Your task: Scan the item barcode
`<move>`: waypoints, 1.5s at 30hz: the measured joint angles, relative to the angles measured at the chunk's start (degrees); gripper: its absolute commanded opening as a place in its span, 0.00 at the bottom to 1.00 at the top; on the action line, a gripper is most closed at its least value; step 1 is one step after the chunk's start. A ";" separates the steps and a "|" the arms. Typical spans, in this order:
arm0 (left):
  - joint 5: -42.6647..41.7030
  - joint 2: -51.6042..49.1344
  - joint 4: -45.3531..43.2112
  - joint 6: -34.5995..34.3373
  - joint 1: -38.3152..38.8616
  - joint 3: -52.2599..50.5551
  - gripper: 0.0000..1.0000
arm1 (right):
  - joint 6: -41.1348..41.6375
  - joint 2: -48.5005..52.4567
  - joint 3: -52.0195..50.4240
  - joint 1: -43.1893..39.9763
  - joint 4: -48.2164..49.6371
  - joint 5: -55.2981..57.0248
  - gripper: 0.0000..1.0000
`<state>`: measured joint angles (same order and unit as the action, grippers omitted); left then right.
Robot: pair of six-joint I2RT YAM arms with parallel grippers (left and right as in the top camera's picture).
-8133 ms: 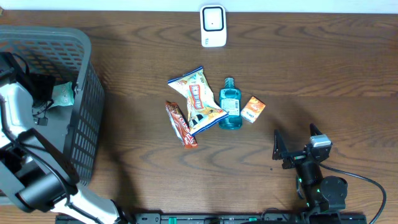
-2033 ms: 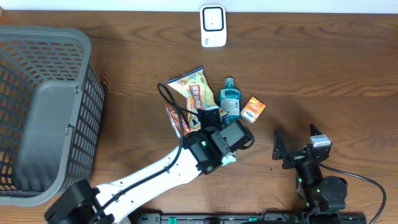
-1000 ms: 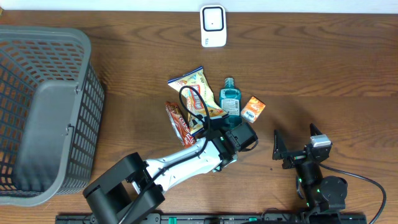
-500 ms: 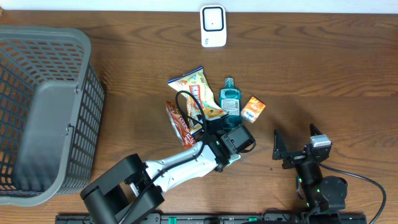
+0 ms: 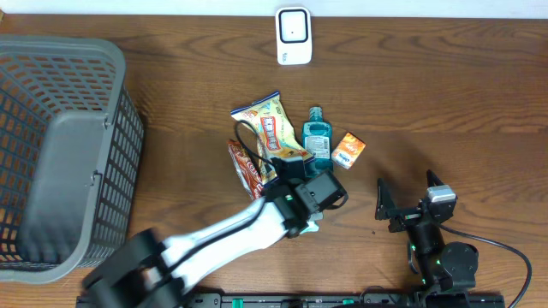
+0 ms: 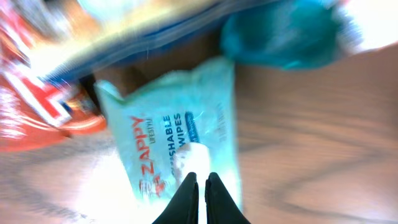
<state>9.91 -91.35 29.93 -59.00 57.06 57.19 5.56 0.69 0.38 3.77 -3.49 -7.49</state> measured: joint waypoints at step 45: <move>8.87 12.74 0.72 6.47 -3.72 4.76 1.00 | 0.00 0.00 0.00 0.00 0.00 0.02 0.99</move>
<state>18.79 -78.61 30.65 -52.53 53.34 61.95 5.56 0.69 0.38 3.77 -3.49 -7.46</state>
